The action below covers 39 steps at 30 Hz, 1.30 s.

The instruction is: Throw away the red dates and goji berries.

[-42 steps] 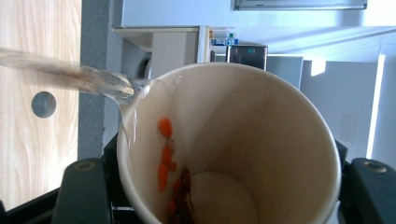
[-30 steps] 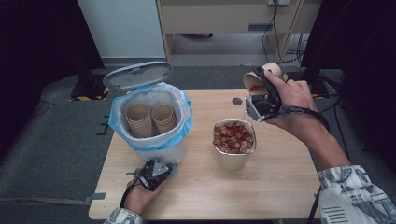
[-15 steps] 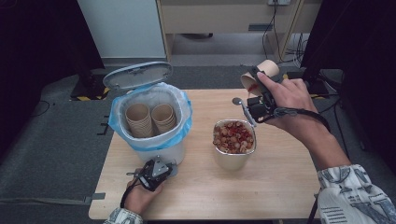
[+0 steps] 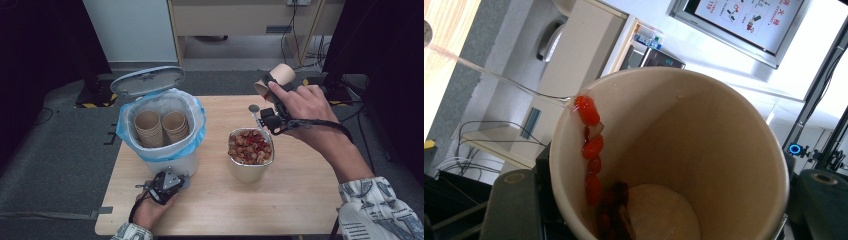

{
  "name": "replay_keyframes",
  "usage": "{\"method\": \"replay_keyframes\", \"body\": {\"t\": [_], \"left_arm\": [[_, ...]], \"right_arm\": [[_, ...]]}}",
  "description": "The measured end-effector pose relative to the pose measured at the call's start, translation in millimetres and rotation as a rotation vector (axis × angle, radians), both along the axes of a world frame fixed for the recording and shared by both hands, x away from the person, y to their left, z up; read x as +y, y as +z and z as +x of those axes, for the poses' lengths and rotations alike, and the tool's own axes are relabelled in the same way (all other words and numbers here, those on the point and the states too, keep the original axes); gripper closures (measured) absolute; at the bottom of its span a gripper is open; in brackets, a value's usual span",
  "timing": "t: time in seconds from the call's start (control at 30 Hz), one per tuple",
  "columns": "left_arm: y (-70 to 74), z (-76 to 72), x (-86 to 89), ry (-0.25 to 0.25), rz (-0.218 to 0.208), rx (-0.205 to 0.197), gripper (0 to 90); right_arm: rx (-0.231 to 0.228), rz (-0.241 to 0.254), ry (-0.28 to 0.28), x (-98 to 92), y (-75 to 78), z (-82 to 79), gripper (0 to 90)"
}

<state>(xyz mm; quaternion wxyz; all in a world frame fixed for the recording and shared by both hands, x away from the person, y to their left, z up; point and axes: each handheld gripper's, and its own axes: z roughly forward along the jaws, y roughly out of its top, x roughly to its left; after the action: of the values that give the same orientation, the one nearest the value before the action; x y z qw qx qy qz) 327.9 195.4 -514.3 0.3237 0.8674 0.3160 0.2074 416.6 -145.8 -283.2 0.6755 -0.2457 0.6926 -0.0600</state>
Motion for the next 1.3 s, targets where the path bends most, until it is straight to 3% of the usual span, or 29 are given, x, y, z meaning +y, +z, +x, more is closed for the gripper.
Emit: {"method": "replay_keyframes", "body": {"t": [0.3,0.43,0.5,0.6,0.63,0.67,0.7,0.73,0.77,0.8,0.87,0.93,1.0,1.03,1.1,1.2,1.23,1.3], "left_arm": [[0.0,0.0,0.0,0.000,-0.001,0.000,89.9],[0.0,0.0,0.0,0.000,0.000,0.000,89.9],[-0.1,0.1,0.1,0.000,-0.002,0.001,89.9],[0.0,0.0,0.0,0.000,-0.001,0.001,89.9],[0.0,-0.1,0.0,0.000,0.000,0.000,89.9],[0.0,-0.1,0.0,-0.001,0.001,-0.001,89.9],[0.1,-0.1,0.1,0.000,0.000,0.001,89.9],[-0.1,0.1,0.2,0.000,-0.004,0.001,89.9],[-0.1,0.1,0.2,-0.001,-0.003,0.001,89.9],[0.1,0.0,0.1,0.000,-0.001,0.002,89.9],[0.1,0.0,0.0,0.000,-0.001,0.002,89.9],[0.2,-0.1,-0.1,-0.001,0.003,-0.001,89.9],[0.1,-0.2,0.0,-0.001,0.002,0.000,89.9],[0.1,-0.1,0.1,0.000,0.000,0.001,89.9],[-0.1,0.1,0.4,-0.002,-0.004,0.002,89.9],[0.1,0.1,0.5,-0.004,0.001,0.001,89.9],[0.2,0.0,0.5,-0.004,0.002,0.002,89.9],[0.3,-0.2,0.5,-0.004,0.004,0.001,89.9]], "right_arm": [[-0.009,-0.004,0.007,2.0,1.6,-0.8,31.3],[-0.023,0.018,0.002,2.8,6.8,-0.8,31.4],[-0.046,-0.029,-0.002,6.7,2.2,-1.0,31.9],[0.001,-0.176,0.023,15.3,-25.2,-2.5,32.3],[0.002,-0.194,0.021,14.8,-29.0,-2.5,32.4],[-0.003,-0.187,0.015,13.4,-26.0,-2.5,32.4],[-0.013,-0.160,0.010,11.3,-18.3,-2.4,32.4],[-0.028,-0.104,-0.003,7.3,-11.4,-2.8,32.4],[-0.044,-0.094,-0.011,5.1,-6.7,-3.0,32.4],[-0.044,-0.102,-0.016,4.1,-7.2,-3.4,32.4],[-0.027,-0.188,0.004,7.3,-20.2,-4.3,32.4],[-0.009,-0.239,0.011,9.4,-32.9,-4.5,32.4],[-0.020,-0.213,0.011,9.2,-26.9,-2.9,32.4],[-0.028,-0.154,-0.004,6.8,-22.0,-2.2,32.4],[-0.044,-0.140,-0.008,7.8,-17.9,-1.8,32.4],[-0.004,-0.269,0.021,15.3,-47.7,-3.1,32.4],[0.001,-0.282,0.025,16.9,-51.9,-3.6,32.4],[0.007,-0.246,0.030,18.9,-52.2,-3.6,32.4]]}}
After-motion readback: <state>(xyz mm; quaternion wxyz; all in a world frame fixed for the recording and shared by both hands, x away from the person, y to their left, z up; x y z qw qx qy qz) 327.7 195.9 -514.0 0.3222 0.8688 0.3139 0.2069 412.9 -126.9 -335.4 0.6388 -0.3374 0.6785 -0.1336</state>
